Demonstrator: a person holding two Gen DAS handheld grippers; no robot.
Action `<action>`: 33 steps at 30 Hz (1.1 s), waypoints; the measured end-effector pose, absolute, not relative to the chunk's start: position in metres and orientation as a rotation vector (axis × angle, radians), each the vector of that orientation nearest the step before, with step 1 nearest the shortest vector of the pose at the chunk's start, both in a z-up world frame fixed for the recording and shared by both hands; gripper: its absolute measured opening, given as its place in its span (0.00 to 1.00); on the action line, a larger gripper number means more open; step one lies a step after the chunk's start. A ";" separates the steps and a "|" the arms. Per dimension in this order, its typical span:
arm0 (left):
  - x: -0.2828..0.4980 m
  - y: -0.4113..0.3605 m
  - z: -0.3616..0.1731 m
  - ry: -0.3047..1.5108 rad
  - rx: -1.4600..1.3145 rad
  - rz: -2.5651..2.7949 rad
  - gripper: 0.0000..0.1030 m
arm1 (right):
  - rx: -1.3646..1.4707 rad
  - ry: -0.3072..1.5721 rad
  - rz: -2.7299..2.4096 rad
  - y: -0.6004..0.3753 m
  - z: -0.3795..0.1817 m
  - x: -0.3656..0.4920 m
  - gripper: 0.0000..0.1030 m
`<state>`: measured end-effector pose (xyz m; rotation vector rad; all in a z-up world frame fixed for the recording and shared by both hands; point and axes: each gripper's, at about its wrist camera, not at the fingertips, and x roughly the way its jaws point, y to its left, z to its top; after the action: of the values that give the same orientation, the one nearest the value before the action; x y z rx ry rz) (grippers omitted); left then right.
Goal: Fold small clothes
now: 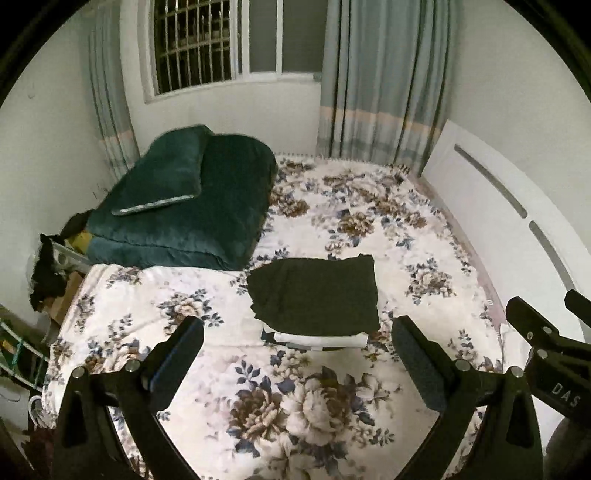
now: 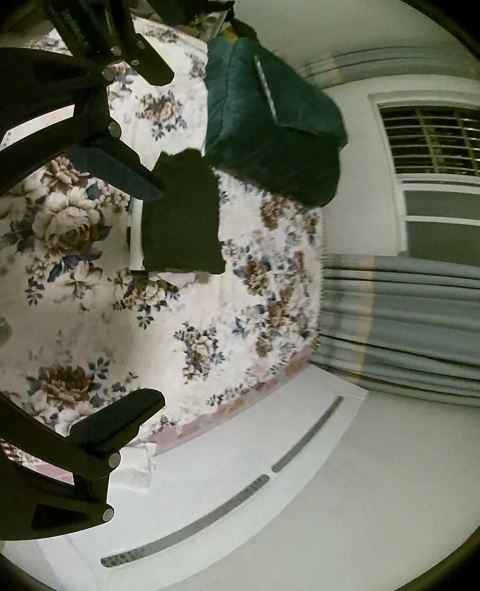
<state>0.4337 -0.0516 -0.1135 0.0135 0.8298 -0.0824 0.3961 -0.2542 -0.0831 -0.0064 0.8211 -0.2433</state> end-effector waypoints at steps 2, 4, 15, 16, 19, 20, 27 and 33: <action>0.415 -0.051 -0.100 0.816 0.000 -0.083 1.00 | -0.012 0.794 -0.233 -0.251 -0.064 0.371 1.00; 0.398 -0.052 -0.089 0.804 -0.001 -0.076 1.00 | -0.011 0.773 -0.222 -0.249 -0.050 0.348 1.00; 0.341 -0.052 -0.060 0.754 0.015 -0.065 1.00 | 0.013 0.715 -0.206 -0.254 -0.008 0.269 1.00; 0.339 -0.052 -0.058 0.751 0.015 -0.065 1.00 | 0.015 0.715 -0.204 -0.255 -0.007 0.268 1.00; 0.332 -0.053 -0.055 0.743 0.010 -0.064 1.00 | 0.016 0.714 -0.205 -0.256 -0.005 0.264 1.00; 0.330 -0.052 -0.054 0.738 0.007 -0.062 1.00 | 0.017 0.711 -0.205 -0.256 -0.005 0.263 1.00; 0.323 -0.054 -0.046 0.703 0.002 -0.045 1.00 | 0.011 0.687 -0.198 -0.257 0.010 0.248 1.00; 0.318 -0.056 -0.043 0.684 -0.006 -0.020 1.00 | 0.001 0.680 -0.191 -0.259 0.014 0.250 1.00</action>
<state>0.3176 -0.0564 -0.0429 -0.0063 0.6843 -0.0199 0.2501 -0.2587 0.0140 0.0007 0.6801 -0.1908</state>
